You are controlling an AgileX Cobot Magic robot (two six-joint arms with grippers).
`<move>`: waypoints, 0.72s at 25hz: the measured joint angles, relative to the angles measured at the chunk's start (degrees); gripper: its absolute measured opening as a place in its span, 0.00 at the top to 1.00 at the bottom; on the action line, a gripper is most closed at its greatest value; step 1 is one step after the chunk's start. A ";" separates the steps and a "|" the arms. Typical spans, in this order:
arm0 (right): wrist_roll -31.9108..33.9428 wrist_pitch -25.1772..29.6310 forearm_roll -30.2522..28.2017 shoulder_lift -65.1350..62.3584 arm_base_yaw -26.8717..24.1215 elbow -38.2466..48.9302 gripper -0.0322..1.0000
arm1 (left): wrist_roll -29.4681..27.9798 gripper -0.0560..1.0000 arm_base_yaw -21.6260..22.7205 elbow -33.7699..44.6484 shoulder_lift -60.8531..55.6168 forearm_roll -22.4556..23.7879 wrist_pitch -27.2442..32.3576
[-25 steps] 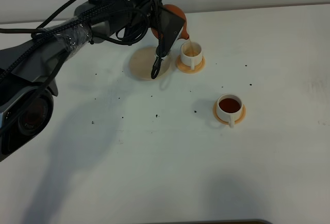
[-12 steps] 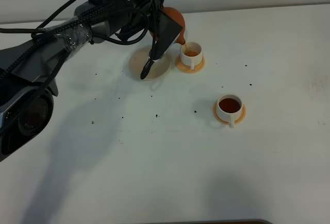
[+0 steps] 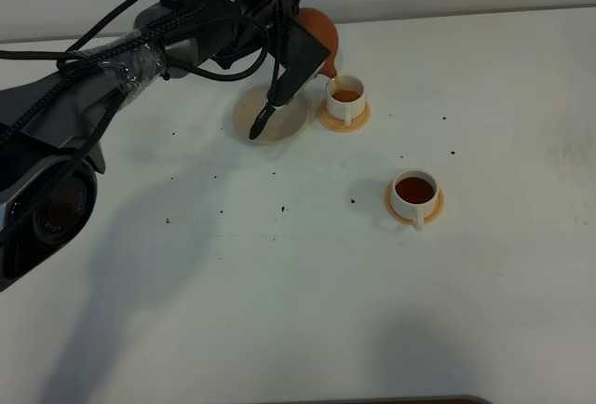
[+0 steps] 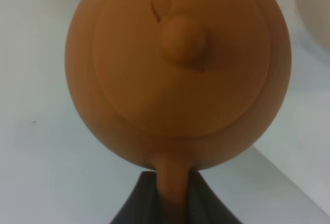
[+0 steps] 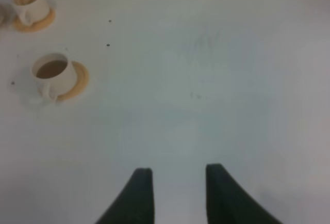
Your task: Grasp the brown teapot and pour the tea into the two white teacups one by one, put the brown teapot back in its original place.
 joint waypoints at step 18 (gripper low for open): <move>0.00 0.00 0.00 0.00 0.00 0.00 0.73 | 5.93 0.85 0.00 0.08 1.03 0.00 -4.65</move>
